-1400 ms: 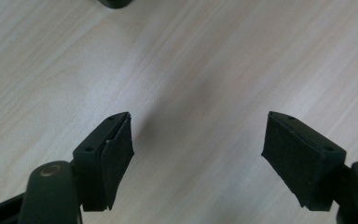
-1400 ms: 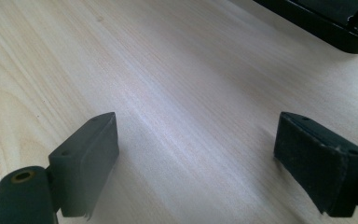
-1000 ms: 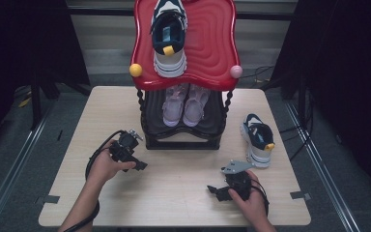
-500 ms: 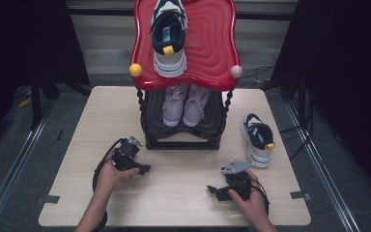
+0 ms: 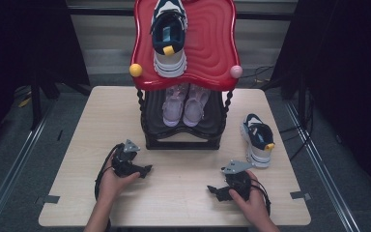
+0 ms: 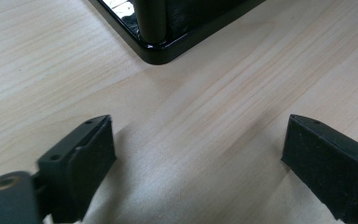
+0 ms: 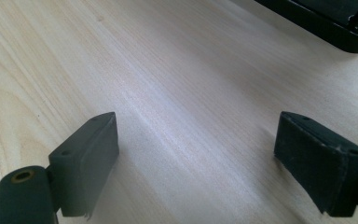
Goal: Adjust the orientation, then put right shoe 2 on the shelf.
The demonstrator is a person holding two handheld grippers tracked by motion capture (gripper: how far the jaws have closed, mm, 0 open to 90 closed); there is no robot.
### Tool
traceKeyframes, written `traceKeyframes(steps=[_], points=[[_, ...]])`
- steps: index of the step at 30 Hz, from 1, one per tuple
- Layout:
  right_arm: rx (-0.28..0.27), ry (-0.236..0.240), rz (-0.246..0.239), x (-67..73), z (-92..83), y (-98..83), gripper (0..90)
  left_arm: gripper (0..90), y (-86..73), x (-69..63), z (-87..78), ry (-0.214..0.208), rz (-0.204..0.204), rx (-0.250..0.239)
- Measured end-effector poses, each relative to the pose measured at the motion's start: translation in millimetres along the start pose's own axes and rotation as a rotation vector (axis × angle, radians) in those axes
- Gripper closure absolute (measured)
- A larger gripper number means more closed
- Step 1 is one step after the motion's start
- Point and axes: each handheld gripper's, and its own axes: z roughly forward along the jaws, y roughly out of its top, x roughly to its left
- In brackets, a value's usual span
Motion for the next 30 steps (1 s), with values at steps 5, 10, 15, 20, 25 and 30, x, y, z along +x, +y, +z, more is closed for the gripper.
traceKeyframes(steps=[5,10,15,20,25,30], points=[[0.000,0.001,-0.001,0.0,0.0,0.0,13.3,4.3,-4.0,-0.3,1.3,0.016,-0.001,-0.037],[-0.001,0.006,-0.012,0.1,-0.7,-0.6,13.0,3.9,-4.0,-0.7,1.8,0.014,-0.002,-0.039],[-0.003,0.015,-0.021,-0.5,-0.7,-0.8,13.2,3.7,-3.9,-0.6,1.7,0.013,0.000,-0.037],[0.008,0.021,-0.019,-3.1,-2.8,0.7,15.8,3.7,-4.0,-0.7,1.7,0.013,0.000,-0.037],[-0.001,0.037,-0.019,-9.6,-10.1,7.0,18.3,3.7,-4.0,-0.6,1.7,0.012,0.000,-0.037],[0.003,0.026,-0.026,-21.3,-21.6,16.8,19.5,3.7,-3.9,-0.4,1.6,0.010,0.001,-0.035]])
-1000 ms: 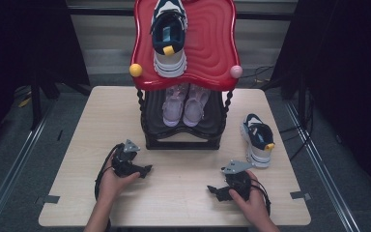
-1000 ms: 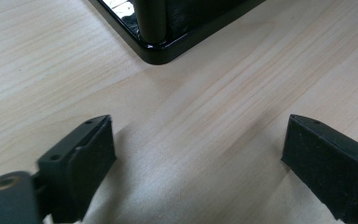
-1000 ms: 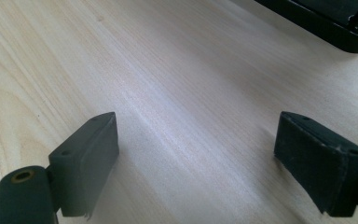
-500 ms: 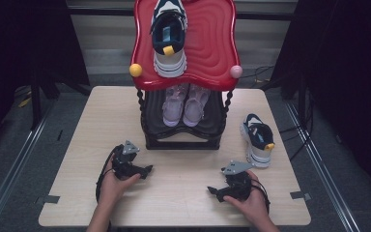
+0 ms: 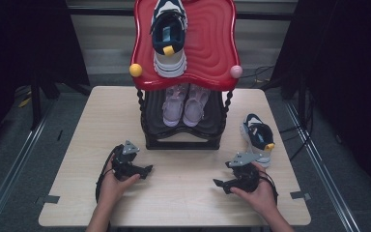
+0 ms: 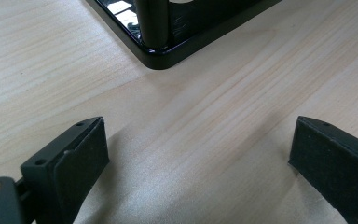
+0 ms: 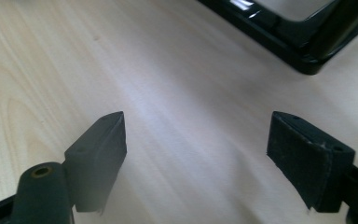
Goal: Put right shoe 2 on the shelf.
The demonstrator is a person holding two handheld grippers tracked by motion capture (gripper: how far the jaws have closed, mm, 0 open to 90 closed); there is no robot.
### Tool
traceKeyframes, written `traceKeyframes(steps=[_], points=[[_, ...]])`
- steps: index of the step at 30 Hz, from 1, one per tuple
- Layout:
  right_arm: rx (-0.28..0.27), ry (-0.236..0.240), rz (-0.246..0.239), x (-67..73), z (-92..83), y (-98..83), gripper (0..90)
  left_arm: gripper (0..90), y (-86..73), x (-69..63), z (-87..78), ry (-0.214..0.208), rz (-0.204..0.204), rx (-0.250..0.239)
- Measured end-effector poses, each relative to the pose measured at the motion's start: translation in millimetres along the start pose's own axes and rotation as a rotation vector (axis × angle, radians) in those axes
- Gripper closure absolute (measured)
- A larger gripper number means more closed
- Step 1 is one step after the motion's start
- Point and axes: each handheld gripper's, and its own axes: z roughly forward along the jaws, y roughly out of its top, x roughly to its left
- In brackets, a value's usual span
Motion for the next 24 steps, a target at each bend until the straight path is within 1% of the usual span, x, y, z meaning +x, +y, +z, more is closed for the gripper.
traceKeyframes(steps=[3,9,13,14,16,18,20,23,24], points=[[-0.007,-0.018,0.001,-10.2,-7.6,7.3,19.5,3.7,0.0,0.0,0.0,0.000,-0.001,-0.001],[-0.030,-0.070,0.035,-35.5,-24.0,23.8,19.5,3.7,-0.1,-0.2,0.1,0.002,-0.002,-0.002],[-0.032,-0.122,0.041,-52.1,-34.3,33.7,19.5,3.7,0.0,-0.2,0.0,0.002,-0.002,-0.001],[-0.029,-0.140,0.033,-56.2,-36.7,35.4,19.5,3.7,0.0,-0.1,0.0,0.002,-0.001,-0.001],[-0.017,-0.171,0.029,-63.7,-40.9,37.6,19.5,3.7,0.0,-0.1,0.0,0.001,0.000,0.000],[-0.016,-0.187,0.028,-70.6,-44.2,38.3,19.5,3.7,0.0,-0.1,0.0,0.002,-0.002,-0.001],[-0.003,-0.215,0.029,-76.2,-47.0,38.5,19.2,3.7,0.0,-0.1,0.0,0.001,-0.001,0.000],[-0.007,-0.234,0.067,-83.7,-51.2,36.9,19.5,3.7,0.0,-0.1,0.0,0.002,-0.001,-0.001],[0.000,-0.239,0.067,-86.5,-51.4,35.8,19.5,3.7,0.0,-0.1,0.0,0.001,-0.001,-0.001]])
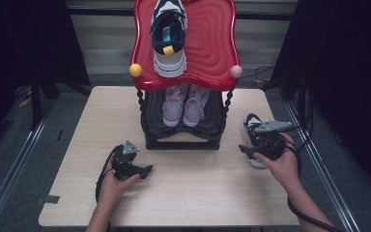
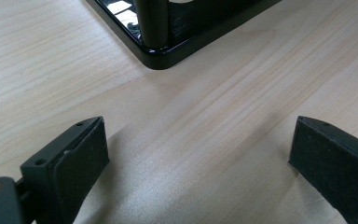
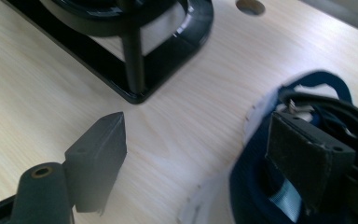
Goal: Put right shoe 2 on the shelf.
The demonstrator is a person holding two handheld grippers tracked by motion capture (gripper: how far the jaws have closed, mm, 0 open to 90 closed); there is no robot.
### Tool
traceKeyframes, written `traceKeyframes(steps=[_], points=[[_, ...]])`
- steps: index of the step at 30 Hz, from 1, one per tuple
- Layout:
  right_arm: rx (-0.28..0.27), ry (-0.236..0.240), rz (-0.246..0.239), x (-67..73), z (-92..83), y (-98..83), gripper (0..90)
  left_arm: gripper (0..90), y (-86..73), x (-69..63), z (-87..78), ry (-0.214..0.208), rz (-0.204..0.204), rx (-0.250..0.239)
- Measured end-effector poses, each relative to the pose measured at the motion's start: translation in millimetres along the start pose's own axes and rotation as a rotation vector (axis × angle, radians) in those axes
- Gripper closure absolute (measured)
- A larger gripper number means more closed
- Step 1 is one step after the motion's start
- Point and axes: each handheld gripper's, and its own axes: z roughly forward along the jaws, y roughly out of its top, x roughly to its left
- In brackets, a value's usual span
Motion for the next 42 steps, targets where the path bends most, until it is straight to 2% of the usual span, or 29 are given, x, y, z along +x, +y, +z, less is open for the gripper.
traceKeyframes(steps=[2,6,9,11,15,24,28,35,38,42], points=[[0.021,0.002,0.025,-3.9,1.9,-3.3,19.5,3.7,0.0,0.0,0.0,0.000,0.000,0.000],[0.050,0.003,0.029,-3.7,4.6,-8.0,20.1,3.7,0.0,0.0,0.0,0.000,0.000,0.000],[0.053,0.027,0.034,-2.5,6.7,-11.4,20.9,3.7,0.0,0.0,0.0,0.000,0.000,0.000],[0.058,0.021,0.029,0.2,6.3,-12.0,20.6,3.7,0.0,0.0,0.0,0.000,0.000,0.000],[0.038,0.046,0.031,4.2,4.5,-11.7,21.5,3.7,0.0,0.0,0.0,0.000,0.000,0.000],[0.022,0.094,0.003,24.8,2.0,-8.2,21.8,3.7,0.0,0.0,0.0,0.000,0.000,0.000],[0.008,0.131,0.020,32.2,-1.2,-9.4,23.3,3.7,0.0,-0.1,0.0,0.000,0.000,-0.001],[0.001,0.177,-0.009,47.2,-3.7,-9.1,23.6,3.7,0.0,-0.1,0.0,0.001,0.000,-0.001],[0.016,0.200,-0.019,50.4,-4.7,-5.7,23.6,3.7,0.0,0.0,0.0,0.000,0.000,0.000],[0.071,0.212,-0.040,50.8,-4.6,1.6,26.0,3.7,0.0,0.0,0.0,0.000,0.000,0.000]])
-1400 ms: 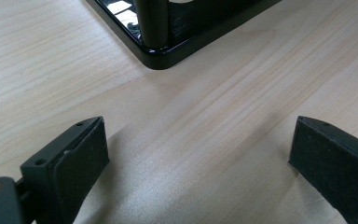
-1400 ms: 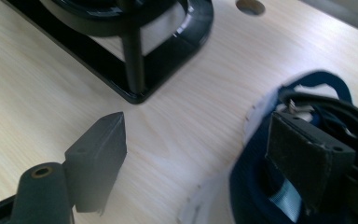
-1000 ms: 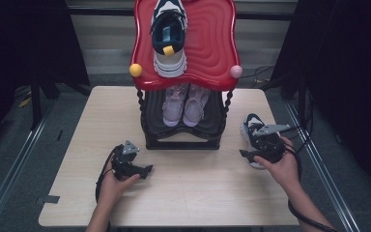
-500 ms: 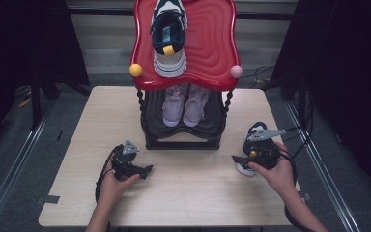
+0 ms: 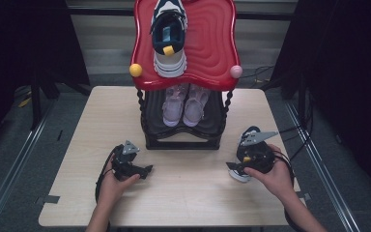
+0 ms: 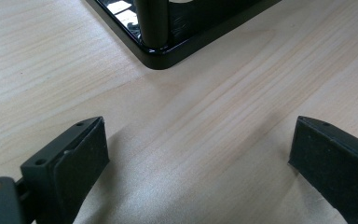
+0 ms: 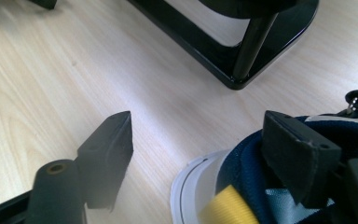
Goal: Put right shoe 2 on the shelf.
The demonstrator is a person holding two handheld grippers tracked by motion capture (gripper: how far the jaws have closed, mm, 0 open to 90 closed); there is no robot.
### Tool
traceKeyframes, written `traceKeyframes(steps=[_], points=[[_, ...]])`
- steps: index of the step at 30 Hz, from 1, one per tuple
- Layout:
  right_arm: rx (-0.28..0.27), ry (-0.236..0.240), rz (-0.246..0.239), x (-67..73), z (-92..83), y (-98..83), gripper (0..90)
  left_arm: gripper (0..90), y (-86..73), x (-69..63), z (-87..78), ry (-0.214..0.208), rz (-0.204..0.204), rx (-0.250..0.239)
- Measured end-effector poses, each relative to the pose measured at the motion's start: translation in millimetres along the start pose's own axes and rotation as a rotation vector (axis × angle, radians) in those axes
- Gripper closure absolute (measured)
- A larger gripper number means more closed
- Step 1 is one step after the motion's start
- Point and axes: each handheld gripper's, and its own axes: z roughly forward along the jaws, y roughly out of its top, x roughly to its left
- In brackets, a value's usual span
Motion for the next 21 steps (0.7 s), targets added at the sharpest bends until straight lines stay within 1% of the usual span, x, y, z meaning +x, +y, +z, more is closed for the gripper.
traceKeyframes(steps=[4,6,7,9,13,17,21], points=[[0.087,0.025,-0.012,-8.1,-0.5,7.0,31.2,3.7,0.0,0.0,0.0,0.000,0.000,0.000],[0.152,0.022,-0.028,-10.6,0.9,10.3,32.0,3.7,0.0,0.0,0.0,0.000,0.000,0.000],[0.189,0.029,-0.033,-11.3,1.3,12.0,32.4,3.7,0.0,0.0,0.0,0.000,0.000,0.000],[0.241,0.026,-0.039,-12.2,1.7,16.6,35.7,3.7,0.0,0.0,0.0,-0.001,0.000,0.000],[0.315,0.028,-0.046,-15.8,2.3,24.9,41.7,3.7,0.0,0.0,0.0,0.000,-0.001,0.000],[0.400,0.029,-0.051,-19.5,4.4,29.9,42.6,3.7,0.0,0.1,0.0,-0.002,-0.001,0.000],[0.458,0.027,-0.045,-20.3,6.7,30.6,45.7,3.7,0.1,0.2,-0.1,-0.002,-0.001,0.001]])
